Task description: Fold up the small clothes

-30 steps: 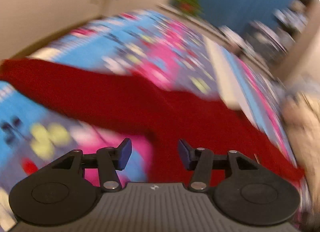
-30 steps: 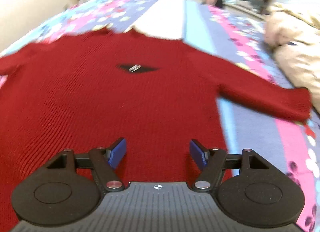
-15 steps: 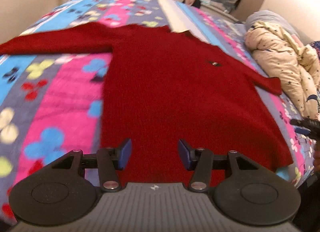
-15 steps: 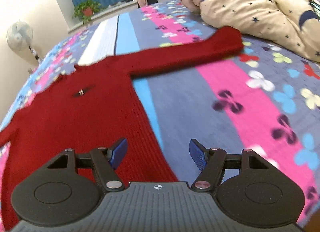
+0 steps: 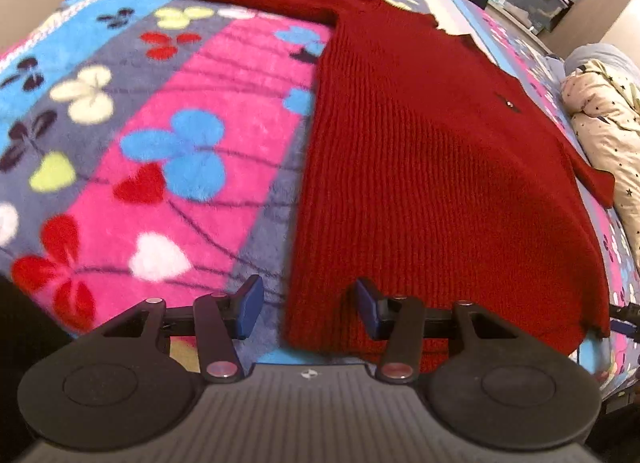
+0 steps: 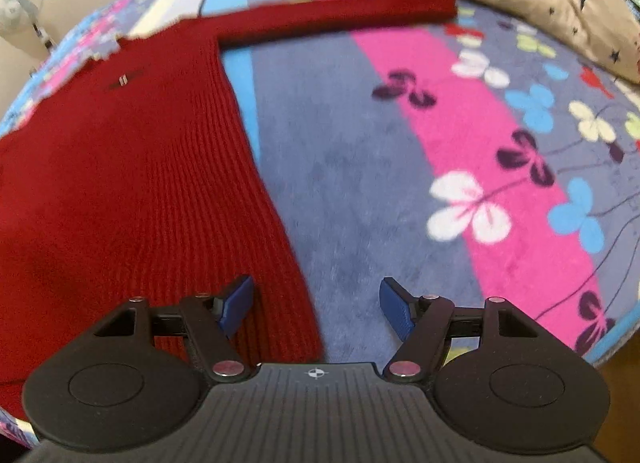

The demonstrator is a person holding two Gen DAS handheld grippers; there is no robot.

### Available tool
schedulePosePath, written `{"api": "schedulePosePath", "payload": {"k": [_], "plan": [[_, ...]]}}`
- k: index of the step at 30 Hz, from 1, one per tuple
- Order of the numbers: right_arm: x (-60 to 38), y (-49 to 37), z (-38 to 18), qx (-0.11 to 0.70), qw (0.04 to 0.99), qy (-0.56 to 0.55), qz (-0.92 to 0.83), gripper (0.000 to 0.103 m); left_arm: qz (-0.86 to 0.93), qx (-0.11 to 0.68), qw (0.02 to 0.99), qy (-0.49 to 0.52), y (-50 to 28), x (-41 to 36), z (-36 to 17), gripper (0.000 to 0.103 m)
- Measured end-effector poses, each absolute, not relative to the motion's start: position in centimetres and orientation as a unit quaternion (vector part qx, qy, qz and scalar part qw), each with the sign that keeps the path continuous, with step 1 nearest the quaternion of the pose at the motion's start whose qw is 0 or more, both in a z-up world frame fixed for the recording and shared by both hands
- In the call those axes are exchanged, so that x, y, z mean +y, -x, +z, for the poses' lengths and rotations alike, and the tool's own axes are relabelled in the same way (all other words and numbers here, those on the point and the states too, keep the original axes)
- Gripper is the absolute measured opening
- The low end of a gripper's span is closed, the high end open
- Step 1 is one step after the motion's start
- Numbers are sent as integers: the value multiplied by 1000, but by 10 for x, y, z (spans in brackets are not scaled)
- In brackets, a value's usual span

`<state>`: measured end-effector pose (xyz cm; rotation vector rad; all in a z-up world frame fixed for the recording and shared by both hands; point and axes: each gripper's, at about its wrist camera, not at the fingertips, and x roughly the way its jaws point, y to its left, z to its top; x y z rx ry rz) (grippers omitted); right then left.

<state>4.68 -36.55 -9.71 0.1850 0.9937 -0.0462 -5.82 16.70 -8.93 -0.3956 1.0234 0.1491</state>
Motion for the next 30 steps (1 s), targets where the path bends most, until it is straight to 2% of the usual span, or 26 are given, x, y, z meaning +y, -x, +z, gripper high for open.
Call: {"api": "schedulePosePath", "payload": {"k": [2, 3, 4, 5, 6, 10, 14, 17, 19, 21, 23, 24, 25, 27, 28, 30], "plan": [[-360, -49, -98, 478, 874, -82, -22, 67, 69, 479, 854, 190, 60, 162, -91, 30], [-358, -49, -96, 475, 876, -79, -16, 48, 64, 477, 856, 190, 59, 159, -90, 16], [-357, -48, -94, 472, 878, -83, -1, 34, 64, 473, 859, 183, 59, 156, -87, 14], [-356, -46, -92, 469, 878, -93, 21, 9, 63, 469, 863, 175, 59, 153, -83, 14], [-354, -44, -88, 464, 880, -96, 34, 7, 58, 464, 867, 171, 60, 152, -78, 13], [-367, -32, -58, 430, 887, -147, 79, 6, 26, 435, 884, 167, 69, 159, -39, 11], [-401, -23, 7, 353, 901, -230, 106, 5, -9, 388, 901, 195, 80, 187, 19, 8], [-406, -24, 40, 328, 908, -232, 115, 4, -13, 385, 901, 198, 78, 198, 36, 8], [-403, -31, 37, 345, 908, -216, 98, 4, -6, 413, 893, 179, 71, 199, 22, 11], [-396, -42, 12, 400, 895, -186, 60, 6, 10, 459, 874, 158, 64, 197, 1, 13], [-388, -48, -23, 463, 875, -138, 6, 7, 41, 471, 873, 117, 61, 192, -9, 14], [-382, -49, -34, 476, 873, -99, -31, 12, 50, 464, 877, 113, 60, 192, -8, 18], [-377, -46, -41, 470, 878, -67, -64, 13, 51, 456, 881, 117, 58, 192, -6, 24], [-375, -40, -38, 424, 900, -81, -64, 18, 37, 442, 888, 122, 50, 185, -1, 26], [-371, -39, -37, 409, 907, -94, -39, 24, 24, 439, 891, 114, 43, 179, -1, 29], [-357, -42, -43, 403, 911, -89, 16, 44, -2, 441, 892, 99, 26, 163, -6, 34]]}}
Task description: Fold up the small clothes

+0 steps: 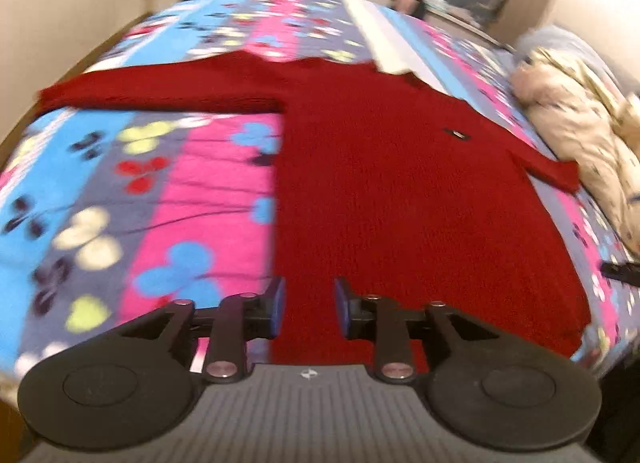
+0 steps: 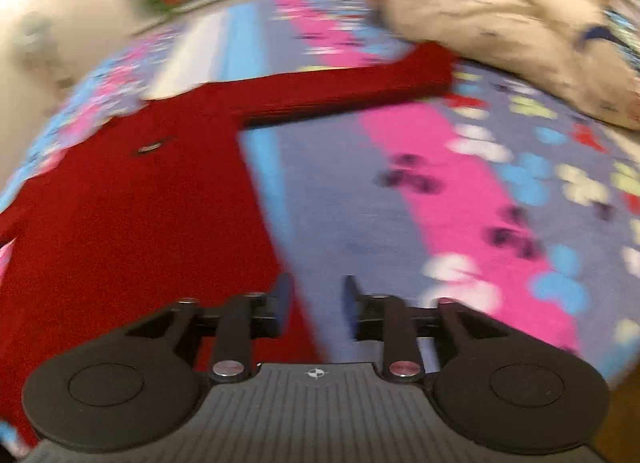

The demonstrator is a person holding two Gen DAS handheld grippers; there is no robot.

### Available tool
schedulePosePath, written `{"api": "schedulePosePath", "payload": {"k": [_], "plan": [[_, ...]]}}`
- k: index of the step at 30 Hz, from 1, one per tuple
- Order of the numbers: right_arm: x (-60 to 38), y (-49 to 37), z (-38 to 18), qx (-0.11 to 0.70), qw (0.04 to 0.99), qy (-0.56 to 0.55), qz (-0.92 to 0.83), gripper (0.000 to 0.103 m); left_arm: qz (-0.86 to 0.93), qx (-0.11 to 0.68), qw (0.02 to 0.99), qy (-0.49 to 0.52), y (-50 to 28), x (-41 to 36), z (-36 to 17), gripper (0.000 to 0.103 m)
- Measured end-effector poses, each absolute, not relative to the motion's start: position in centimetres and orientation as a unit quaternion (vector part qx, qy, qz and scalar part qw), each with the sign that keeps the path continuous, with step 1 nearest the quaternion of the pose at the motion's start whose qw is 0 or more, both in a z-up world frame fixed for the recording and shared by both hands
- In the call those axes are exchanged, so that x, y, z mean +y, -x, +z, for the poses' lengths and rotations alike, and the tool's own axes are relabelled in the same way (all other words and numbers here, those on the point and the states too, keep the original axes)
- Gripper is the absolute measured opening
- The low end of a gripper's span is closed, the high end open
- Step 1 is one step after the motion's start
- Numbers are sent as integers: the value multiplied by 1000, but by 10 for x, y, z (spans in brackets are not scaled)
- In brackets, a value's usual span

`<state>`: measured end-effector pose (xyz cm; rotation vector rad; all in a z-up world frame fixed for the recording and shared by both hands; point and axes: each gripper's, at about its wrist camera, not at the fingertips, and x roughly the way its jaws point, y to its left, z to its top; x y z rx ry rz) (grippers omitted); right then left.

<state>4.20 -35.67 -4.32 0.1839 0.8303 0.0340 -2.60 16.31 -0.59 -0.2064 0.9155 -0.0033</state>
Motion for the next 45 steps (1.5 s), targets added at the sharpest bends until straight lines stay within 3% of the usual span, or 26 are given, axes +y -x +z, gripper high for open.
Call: {"api": "schedulePosePath", "payload": {"k": [2, 4, 6, 11, 15, 21, 24, 29, 35, 39, 42, 45], "plan": [[-342, -49, -59, 432, 899, -61, 36, 48, -29, 443, 891, 93, 11, 147, -17, 35], [-332, -56, -80, 487, 873, -26, 24, 48, -50, 455, 885, 89, -1, 139, -44, 49], [-328, -59, -96, 521, 854, -4, 8, 52, -37, 501, 861, 82, -10, 138, -85, 52], [-332, -54, -85, 488, 873, -12, 0, 54, -25, 460, 886, 55, 5, 131, -79, 54], [-333, -64, -90, 497, 868, -17, -8, 55, -35, 498, 866, 36, -3, 126, -88, 69], [-347, -97, -57, 418, 904, -84, -24, 55, -40, 483, 875, -24, -8, 96, -59, 71], [-354, -114, -40, 372, 919, -132, -22, 55, -59, 444, 892, -59, -15, 72, -40, 83], [-366, -143, -27, 315, 931, -184, -25, 55, -108, 371, 915, -113, -48, 40, -10, 85], [-390, -188, -35, 305, 927, -208, -66, 55, -112, 286, 943, -127, -95, 35, 5, 92], [-418, -208, -43, 290, 921, -240, -96, 55, -72, 292, 951, -66, -127, 56, -28, 92], [-448, -222, -53, 278, 912, -279, -119, 55, -5, 363, 931, -35, -155, 69, -57, 84], [-475, -235, -66, 269, 902, -304, -146, 55, -6, 370, 929, -23, -169, 75, -62, 84]]}}
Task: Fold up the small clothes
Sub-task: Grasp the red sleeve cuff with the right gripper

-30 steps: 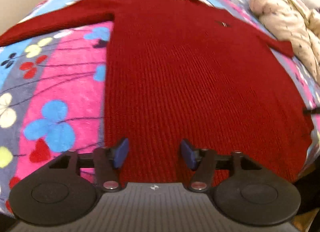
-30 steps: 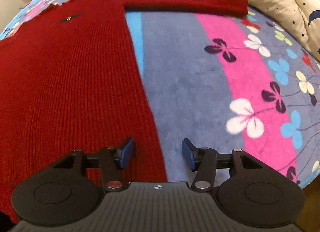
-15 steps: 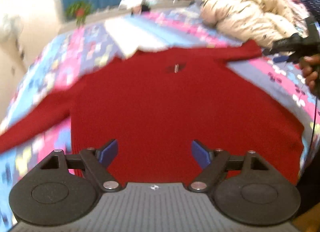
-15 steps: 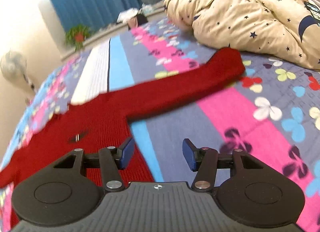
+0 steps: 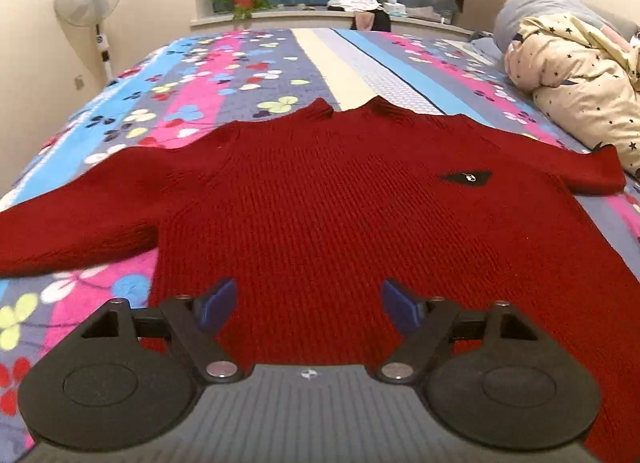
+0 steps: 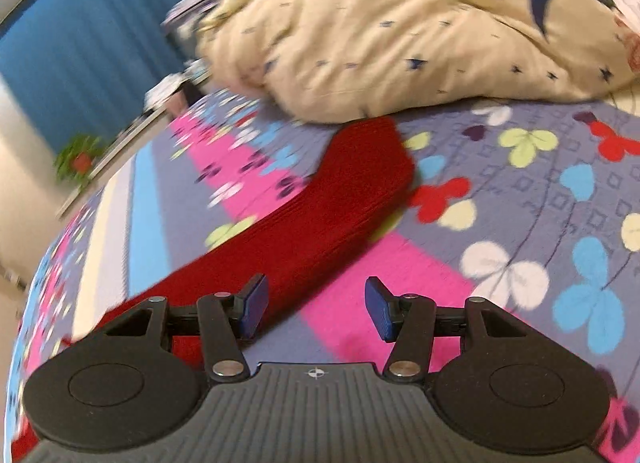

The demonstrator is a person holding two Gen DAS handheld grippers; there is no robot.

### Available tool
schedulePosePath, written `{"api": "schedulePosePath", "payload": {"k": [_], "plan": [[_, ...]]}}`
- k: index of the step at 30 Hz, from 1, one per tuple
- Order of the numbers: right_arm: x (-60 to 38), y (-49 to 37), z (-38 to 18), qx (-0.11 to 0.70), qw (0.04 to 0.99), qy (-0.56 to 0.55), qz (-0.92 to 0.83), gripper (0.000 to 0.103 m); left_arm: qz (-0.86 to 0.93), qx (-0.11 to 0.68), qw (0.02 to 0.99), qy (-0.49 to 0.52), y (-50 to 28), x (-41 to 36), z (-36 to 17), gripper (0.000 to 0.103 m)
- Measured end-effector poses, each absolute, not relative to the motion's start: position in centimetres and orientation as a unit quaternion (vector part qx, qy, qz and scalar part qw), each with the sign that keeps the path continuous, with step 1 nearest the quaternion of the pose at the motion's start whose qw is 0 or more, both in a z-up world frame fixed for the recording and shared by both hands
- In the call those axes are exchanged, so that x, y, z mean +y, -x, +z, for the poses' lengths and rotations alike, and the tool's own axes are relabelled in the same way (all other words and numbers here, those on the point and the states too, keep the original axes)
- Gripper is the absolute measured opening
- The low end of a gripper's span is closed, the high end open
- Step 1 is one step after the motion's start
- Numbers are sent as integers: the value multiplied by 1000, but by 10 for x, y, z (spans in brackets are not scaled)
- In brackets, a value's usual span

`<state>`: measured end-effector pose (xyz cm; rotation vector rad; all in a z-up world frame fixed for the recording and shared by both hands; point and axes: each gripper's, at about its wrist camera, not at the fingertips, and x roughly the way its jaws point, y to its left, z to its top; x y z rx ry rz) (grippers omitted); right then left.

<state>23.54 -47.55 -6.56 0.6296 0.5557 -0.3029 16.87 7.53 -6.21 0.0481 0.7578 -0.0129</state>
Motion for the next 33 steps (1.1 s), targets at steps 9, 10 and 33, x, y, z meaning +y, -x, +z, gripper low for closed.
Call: {"api": "schedulePosePath", "payload": {"k": [9, 10, 33], "plan": [[-530, -281, -116, 230, 859, -425, -166, 61, -25, 392, 919, -45, -181, 75, -75, 84], [-533, -286, -121, 225, 856, -434, -164, 61, -28, 392, 918, -50, -180, 74, -76, 84], [-515, -322, -95, 161, 895, -335, -245, 18, -32, 404, 911, -72, -185, 66, -91, 84]]}}
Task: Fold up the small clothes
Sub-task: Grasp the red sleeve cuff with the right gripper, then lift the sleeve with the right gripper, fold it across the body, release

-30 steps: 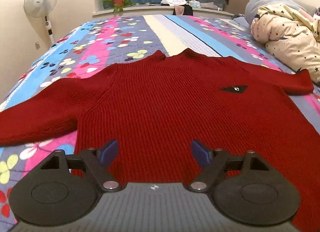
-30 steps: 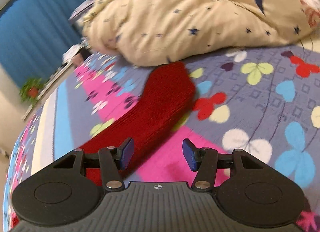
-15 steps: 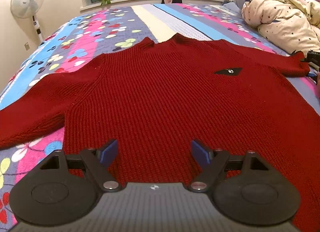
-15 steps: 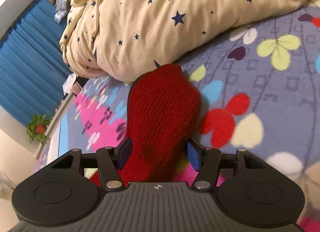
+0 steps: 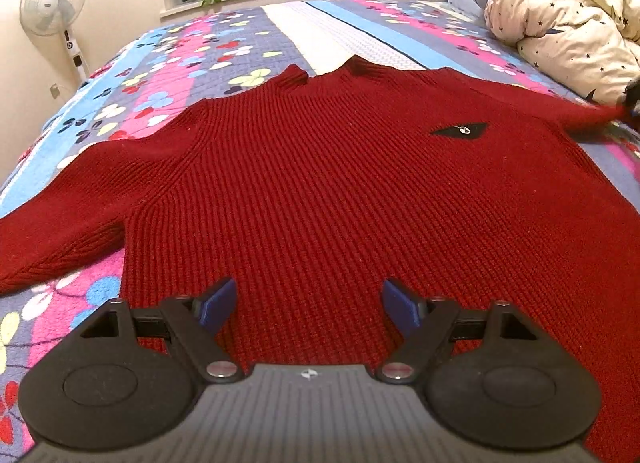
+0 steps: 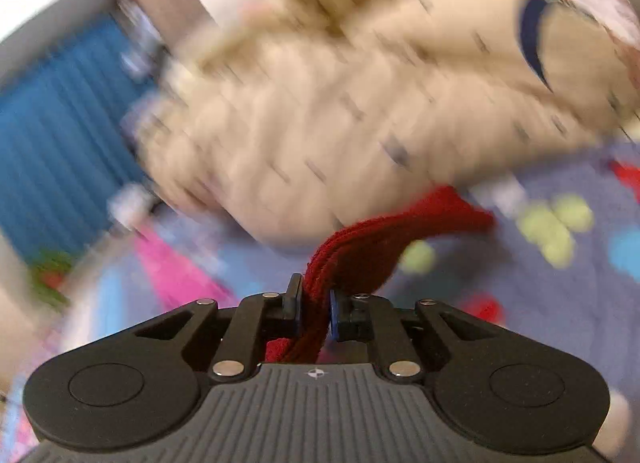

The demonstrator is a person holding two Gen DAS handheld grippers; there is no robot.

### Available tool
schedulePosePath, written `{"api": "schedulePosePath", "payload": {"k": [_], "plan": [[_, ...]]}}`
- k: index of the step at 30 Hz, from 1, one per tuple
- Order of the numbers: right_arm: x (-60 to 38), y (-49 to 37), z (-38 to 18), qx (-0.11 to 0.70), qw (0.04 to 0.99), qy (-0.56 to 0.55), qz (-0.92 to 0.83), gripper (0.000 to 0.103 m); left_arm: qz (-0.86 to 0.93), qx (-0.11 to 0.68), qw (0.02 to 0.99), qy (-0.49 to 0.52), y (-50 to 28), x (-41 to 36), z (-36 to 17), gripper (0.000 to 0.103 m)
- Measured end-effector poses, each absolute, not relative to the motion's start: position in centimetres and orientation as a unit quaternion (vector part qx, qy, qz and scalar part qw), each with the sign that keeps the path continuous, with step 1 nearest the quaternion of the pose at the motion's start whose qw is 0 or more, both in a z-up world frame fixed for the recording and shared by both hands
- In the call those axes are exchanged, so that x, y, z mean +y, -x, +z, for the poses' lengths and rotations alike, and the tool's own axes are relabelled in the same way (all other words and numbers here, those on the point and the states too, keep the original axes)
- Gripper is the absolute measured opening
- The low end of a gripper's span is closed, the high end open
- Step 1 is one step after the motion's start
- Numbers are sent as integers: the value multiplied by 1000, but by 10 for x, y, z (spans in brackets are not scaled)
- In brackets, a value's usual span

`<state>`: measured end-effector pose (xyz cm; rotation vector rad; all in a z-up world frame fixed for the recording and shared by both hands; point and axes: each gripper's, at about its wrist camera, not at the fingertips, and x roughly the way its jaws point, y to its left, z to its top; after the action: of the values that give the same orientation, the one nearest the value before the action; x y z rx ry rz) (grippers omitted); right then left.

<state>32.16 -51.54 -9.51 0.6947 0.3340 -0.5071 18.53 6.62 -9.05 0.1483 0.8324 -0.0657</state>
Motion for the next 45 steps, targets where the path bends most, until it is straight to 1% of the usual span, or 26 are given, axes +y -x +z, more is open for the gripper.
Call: {"api": "schedulePosePath", "payload": {"k": [2, 3, 5, 7, 10, 12, 14, 31, 37, 40, 45], "plan": [[-528, -327, -120, 217, 866, -374, -251, 18, -32, 404, 911, -70, -185, 66, -90, 84], [-534, -325, -129, 224, 856, -387, -260, 17, -31, 404, 911, -69, -186, 67, -90, 84], [-541, -322, -132, 217, 854, -399, -253, 17, -31, 405, 911, -68, -186, 67, -90, 84], [-544, -322, -130, 212, 854, -399, -258, 21, -31, 406, 911, -70, -187, 67, -91, 84], [-546, -317, -132, 205, 850, -407, -263, 21, -30, 408, 910, -72, -187, 67, -91, 84], [-546, -317, -133, 206, 851, -402, -268, 21, -28, 408, 910, -71, -187, 67, -91, 85], [-542, -319, -129, 206, 854, -391, -273, 24, -26, 410, 909, -70, -187, 68, -91, 85], [-547, -314, -128, 205, 846, -396, -292, 24, -21, 415, 907, -65, -188, 72, -91, 85], [-546, -314, -129, 208, 848, -391, -291, 21, -20, 415, 907, -66, -188, 72, -91, 85], [-546, -315, -129, 207, 849, -390, -289, 17, -19, 416, 907, -66, -188, 73, -91, 85], [-542, -318, -123, 209, 860, -367, -287, 15, -18, 416, 907, -65, -188, 74, -90, 85]]}}
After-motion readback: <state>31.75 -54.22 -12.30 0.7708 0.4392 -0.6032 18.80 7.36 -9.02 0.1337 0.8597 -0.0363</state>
